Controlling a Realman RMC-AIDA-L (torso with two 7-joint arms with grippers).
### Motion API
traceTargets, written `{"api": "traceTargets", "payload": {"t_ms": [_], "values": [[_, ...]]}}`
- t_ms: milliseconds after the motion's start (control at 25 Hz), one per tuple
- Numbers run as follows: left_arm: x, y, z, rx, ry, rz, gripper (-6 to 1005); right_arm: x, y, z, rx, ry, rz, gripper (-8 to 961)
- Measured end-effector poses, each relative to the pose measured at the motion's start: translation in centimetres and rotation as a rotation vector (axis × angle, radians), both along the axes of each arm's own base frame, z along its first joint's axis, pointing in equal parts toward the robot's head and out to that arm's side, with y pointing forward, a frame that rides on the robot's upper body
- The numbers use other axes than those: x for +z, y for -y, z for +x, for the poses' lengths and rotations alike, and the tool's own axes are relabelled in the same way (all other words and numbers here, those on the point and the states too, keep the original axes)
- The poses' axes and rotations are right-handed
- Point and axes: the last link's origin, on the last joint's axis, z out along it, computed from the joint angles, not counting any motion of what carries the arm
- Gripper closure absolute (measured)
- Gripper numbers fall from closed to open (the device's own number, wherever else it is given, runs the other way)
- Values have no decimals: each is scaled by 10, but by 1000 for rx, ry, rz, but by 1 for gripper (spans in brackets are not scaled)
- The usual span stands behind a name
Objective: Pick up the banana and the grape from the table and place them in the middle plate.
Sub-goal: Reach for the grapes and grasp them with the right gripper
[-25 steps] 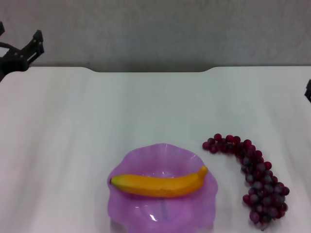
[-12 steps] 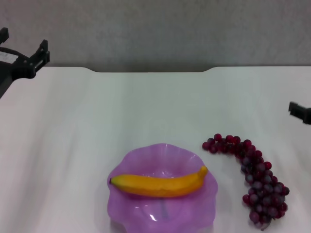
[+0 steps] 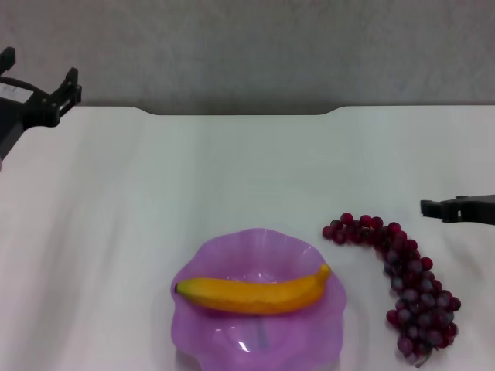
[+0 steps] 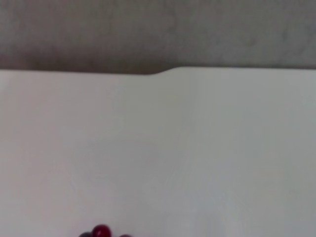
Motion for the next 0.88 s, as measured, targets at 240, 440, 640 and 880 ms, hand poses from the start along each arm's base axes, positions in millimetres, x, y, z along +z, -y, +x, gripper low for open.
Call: {"api": "traceTargets", "payload": {"t_ms": [240,440,640,880], "values": [[-2,-2,1,1,-2,-7,115,-18,-2,-8,18,7,-62,337],[-2,-2,2,2,-4,-9,115,-25,-1,-13,20,6,-95,338],[-2,-2,2,0,-5,-9,115,-32,-2,-13,11,14,-128,339],[-2,-3,2,-1,-5,-8,115,-42,-4,-9,-17,22,-166,348]]}}
